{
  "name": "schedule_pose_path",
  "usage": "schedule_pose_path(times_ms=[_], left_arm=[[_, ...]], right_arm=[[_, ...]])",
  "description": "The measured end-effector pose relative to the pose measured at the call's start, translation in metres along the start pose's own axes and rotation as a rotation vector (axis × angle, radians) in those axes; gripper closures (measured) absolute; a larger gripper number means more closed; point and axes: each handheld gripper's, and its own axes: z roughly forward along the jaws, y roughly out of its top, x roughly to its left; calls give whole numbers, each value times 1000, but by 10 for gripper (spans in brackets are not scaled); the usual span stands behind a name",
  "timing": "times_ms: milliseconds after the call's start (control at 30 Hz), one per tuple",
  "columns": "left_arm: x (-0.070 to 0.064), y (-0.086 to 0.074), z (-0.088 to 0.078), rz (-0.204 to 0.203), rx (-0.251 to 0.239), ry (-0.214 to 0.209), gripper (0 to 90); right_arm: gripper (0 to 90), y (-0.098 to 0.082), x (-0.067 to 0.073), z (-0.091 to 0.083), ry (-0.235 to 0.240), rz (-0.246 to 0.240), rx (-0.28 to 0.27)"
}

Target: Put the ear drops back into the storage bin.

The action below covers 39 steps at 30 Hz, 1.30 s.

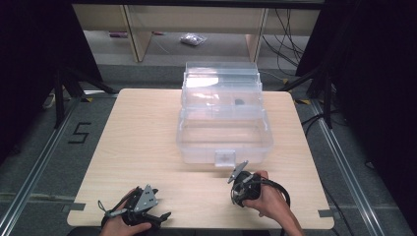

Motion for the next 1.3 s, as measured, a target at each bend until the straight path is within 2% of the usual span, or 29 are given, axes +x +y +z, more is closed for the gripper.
schedule_pose_path(times_ms=[67,100,167,233,267,300,367,567,767,800,967,1033,1067,1167,1200,1300], left_arm=[[1,0,0,18,-1,1,156],[1,0,0,15,-1,0,156],[0,0,0,1,-2,3,156],[1,0,0,18,0,4,156],[1,0,0,15,-1,1,156],[0,0,0,-4,-1,-2,156],[0,0,0,6,1,0,156],[0,0,0,-1,0,0,156],[0,0,0,-2,0,0,156],[1,0,0,19,1,2,156],[1,0,0,17,4,0,156],[0,0,0,-4,2,-3,156],[1,0,0,19,1,1,156],[1,0,0,15,1,0,156],[1,0,0,15,1,0,156],[1,0,0,18,3,1,156]], right_arm=[[561,1,1,1,-6,5,5],[575,1,0,2,-2,-19,3],[587,1,1,2,-5,-21,6],[600,1,2,1,-9,-19,5],[601,1,3,0,-14,-22,12],[601,1,2,0,-14,-43,14],[601,1,2,0,-14,-43,13],[601,0,0,-10,-11,-32,-17],[601,3,-6,-21,-29,-24,-39],[601,3,-7,-23,-23,-20,-42],[602,7,-11,-32,-2,-17,-50],[602,8,-14,-34,-6,-13,-52],[602,8,-15,-35,-9,-9,-50],[602,9,-18,-39,-6,-16,-49],[602,9,-18,-41,-6,3,-47],[602,11,-23,-45,-7,-9,-47]])
